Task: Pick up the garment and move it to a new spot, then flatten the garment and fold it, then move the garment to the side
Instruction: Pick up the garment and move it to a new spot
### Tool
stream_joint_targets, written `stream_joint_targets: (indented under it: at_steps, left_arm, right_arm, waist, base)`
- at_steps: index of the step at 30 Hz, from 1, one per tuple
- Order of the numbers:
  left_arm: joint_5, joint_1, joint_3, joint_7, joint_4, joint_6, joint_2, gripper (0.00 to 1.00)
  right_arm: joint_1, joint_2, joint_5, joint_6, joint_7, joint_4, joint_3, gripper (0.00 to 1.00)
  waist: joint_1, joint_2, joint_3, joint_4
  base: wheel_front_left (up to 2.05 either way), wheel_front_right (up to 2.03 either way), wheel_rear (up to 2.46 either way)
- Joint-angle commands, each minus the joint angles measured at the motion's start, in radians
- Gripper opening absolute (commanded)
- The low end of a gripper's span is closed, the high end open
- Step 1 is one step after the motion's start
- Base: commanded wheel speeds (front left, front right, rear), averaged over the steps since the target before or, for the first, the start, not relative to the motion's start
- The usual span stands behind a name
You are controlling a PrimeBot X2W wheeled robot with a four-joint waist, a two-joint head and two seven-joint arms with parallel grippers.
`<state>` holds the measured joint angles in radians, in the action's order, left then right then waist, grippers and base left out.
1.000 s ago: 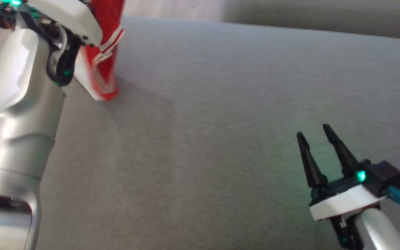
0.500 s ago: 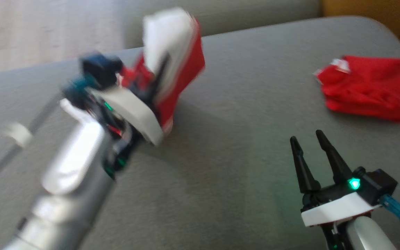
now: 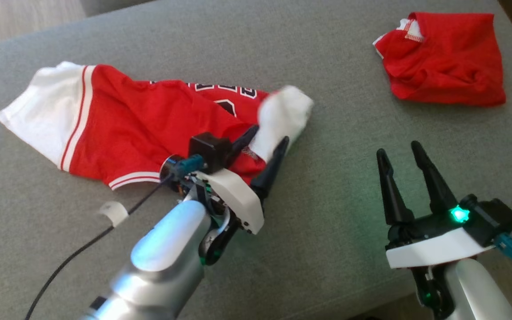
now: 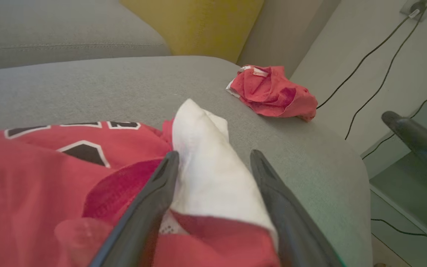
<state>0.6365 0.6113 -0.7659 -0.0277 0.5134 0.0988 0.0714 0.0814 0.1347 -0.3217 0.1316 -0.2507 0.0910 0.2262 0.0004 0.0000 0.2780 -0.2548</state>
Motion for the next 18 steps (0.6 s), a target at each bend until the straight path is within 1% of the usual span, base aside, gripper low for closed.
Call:
stream_joint_targets:
  at_steps: [1,5,9,12,16,18]
  left_arm:
    - [-0.011,0.05,0.015,0.027,-0.024,0.006,-0.002,1.0]
    - [-0.025,0.043,-0.004,0.138,-0.003,-0.001,-0.014,1.0]
    - [-0.045,-0.003,-0.008,0.235,-0.014,-0.039,-0.016,1.0]
    - [-0.058,-0.07,0.006,0.269,-0.034,-0.074,0.0,1.0]
    - [-0.068,-0.192,0.052,0.287,-0.081,-0.124,0.036,1.0]
    - [-0.074,-0.26,0.092,0.288,-0.12,-0.154,0.053,1.0]
  right_arm:
    - [0.014,-0.002,0.01,-0.001,-0.011,-0.032,0.012,1.0]
    - [0.004,-0.005,0.012,-0.001,-0.011,-0.025,0.007,1.0]
    - [-0.027,-0.006,0.01,-0.001,-0.011,-0.013,0.003,1.0]
    - [-0.055,-0.005,0.007,-0.001,-0.011,-0.002,0.002,1.0]
    - [-0.094,-0.008,0.001,-0.001,-0.011,0.013,-0.003,1.0]
    - [-0.11,-0.01,0.001,-0.001,-0.011,0.018,-0.003,1.0]
  waist:
    - [-0.0004,0.0,0.001,0.004]
    - [-0.0004,0.0,-0.043,0.044]
    - [-0.0004,0.0,-0.118,0.105]
    - [-0.0004,0.0,-0.18,0.153]
    - [-0.0004,0.0,-0.257,0.207]
    - [-0.0004,0.0,-0.28,0.223]
  base:
    - [0.0,0.0,0.0]
    - [0.0,0.0,0.0]
    - [0.0,0.0,0.0]
    - [0.0,0.0,0.0]
    - [0.0,0.0,0.0]
    - [0.0,0.0,0.0]
